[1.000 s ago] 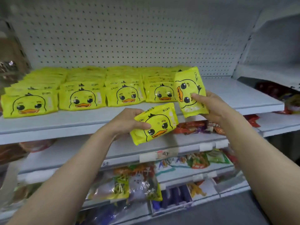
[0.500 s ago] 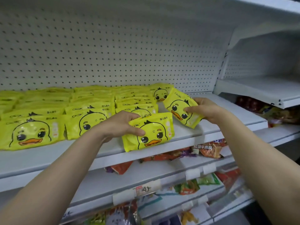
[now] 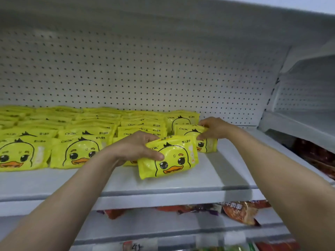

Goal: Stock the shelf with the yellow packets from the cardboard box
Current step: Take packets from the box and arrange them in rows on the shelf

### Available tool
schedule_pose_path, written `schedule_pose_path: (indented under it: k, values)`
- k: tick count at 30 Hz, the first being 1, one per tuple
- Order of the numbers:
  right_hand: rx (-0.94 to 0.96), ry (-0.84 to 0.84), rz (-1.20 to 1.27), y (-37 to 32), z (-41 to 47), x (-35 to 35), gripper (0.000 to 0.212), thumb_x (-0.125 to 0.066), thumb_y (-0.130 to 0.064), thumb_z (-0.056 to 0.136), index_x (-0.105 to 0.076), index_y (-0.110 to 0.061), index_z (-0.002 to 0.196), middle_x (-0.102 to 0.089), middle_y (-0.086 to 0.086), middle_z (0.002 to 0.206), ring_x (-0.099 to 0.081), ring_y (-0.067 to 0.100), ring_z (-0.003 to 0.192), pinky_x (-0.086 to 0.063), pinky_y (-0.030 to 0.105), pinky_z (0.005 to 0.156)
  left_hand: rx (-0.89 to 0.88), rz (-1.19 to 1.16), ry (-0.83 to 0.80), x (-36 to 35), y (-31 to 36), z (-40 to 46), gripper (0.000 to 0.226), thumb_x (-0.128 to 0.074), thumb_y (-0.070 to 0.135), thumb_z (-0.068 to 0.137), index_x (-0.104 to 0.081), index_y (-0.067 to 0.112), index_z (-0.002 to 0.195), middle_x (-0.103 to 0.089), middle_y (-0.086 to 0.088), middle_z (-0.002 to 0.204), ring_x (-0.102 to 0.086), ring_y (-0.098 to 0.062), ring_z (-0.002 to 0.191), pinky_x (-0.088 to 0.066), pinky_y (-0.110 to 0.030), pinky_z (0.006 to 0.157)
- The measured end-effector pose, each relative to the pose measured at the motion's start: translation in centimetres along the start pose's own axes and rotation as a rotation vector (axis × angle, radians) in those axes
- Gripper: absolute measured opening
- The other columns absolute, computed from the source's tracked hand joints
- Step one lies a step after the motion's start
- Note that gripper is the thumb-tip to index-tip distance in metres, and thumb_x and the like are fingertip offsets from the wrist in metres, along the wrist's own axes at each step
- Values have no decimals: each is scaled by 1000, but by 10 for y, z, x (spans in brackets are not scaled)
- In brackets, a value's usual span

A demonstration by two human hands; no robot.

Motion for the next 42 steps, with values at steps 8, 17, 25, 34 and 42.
schedule_pose_path:
  k: [8,17,25,34,42]
  values:
    - [147,122,-117,-7,58,6,63,-85,-38,71,-60,-24,127,-61,0,124,-55,22,114,-46,31,88,36,-18,90,-20,12,12,37,-84,15,73,-71,13,108,-75,4,103,-69,-14,100,-50,-37,97]
    - [248,207,-40,-24,85,-4,58,-85,-36,71,-61,-25,123,-66,3,119,-61,24,106,-47,31,81,78,2,156,-19,15,19,54,-89,27,65,-69,13,113,-72,1,113,-66,-16,108,-50,-37,97]
    - [269,400,-97,-31,67,16,47,-73,-48,79,-61,-26,119,-60,0,114,-51,19,115,-44,32,82,71,49,142,-20,31,31,41,-87,24,69,-72,16,107,-73,3,110,-67,-18,106,-47,-44,103]
    - [500,-284,171,-89,-37,12,39,-84,-39,73,-66,-29,106,-72,-9,100,-67,8,94,-54,25,82,32,114,215,-11,55,50,26,-85,17,70,-75,19,93,-74,-6,96,-70,-22,91,-52,-43,91]
    - [340,-12,-79,-39,3,21,57,-85,-38,71,-62,-23,121,-59,-9,103,-55,14,97,-40,24,75,9,624,584,11,43,65,45,-64,44,89,-58,22,128,-61,-1,127,-53,-22,122,-45,-34,96]
Point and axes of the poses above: each hand's wrist, its own z-axis towards the middle knuckle, its own x-axis out of the back of the hand, y = z × x, the point moved 9 cm from there along z, towards the middle knuckle
